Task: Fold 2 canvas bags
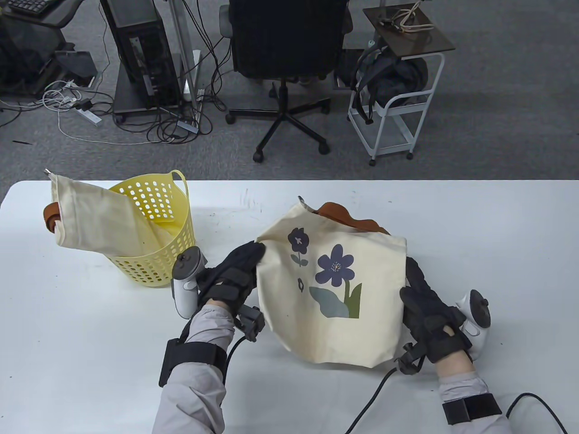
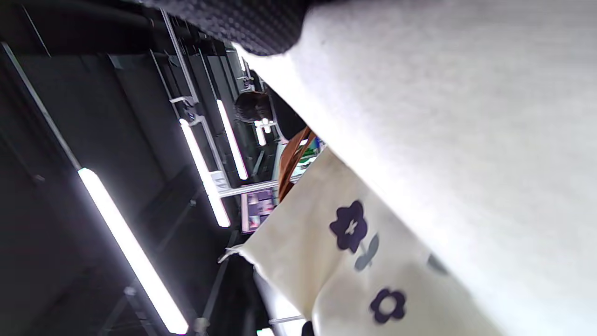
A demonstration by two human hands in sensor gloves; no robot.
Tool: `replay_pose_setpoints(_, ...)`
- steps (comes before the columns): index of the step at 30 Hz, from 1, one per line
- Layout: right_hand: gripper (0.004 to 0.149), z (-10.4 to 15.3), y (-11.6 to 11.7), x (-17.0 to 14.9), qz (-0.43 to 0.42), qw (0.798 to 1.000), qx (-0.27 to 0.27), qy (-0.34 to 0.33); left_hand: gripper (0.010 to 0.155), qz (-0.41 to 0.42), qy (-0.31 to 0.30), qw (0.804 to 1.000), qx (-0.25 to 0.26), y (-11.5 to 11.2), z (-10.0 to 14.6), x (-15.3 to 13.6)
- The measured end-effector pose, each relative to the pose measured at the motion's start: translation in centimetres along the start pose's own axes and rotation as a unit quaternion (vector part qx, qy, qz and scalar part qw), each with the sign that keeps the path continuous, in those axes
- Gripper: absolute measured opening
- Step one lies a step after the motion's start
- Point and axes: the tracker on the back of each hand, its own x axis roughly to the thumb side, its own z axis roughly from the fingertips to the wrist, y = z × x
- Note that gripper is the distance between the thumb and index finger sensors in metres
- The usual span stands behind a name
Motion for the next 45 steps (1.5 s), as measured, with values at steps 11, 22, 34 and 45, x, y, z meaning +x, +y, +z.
replay_pose_setpoints(11, 0.065, -0.4, -0.5, -0.8, 0.267, 0.955, 0.017, 0.129, 0.057, -0.261, 0.151, 0.953, 0.017, 1.3, 0.8, -3.5)
replay_pose_setpoints(22, 0.065, 0.4, 0.0, 0.5, 0.272, 0.957, 0.019, 0.100, 0.064, -0.386, 0.096, 0.918, 0.007, 0.7, 4.8, -1.4)
replay_pose_setpoints(34, 0.060, 0.0, 4.1, -2.0, 0.478, 0.862, 0.080, 0.151, 0.070, -0.574, 0.153, 0.792, -0.142, -3.2, 5.9, -8.0)
replay_pose_setpoints(45, 0.063, -1.3, 6.8, -3.2, 0.555, 0.805, 0.093, 0.185, 0.072, -0.559, 0.140, 0.807, -0.129, -2.7, 6.0, -8.3)
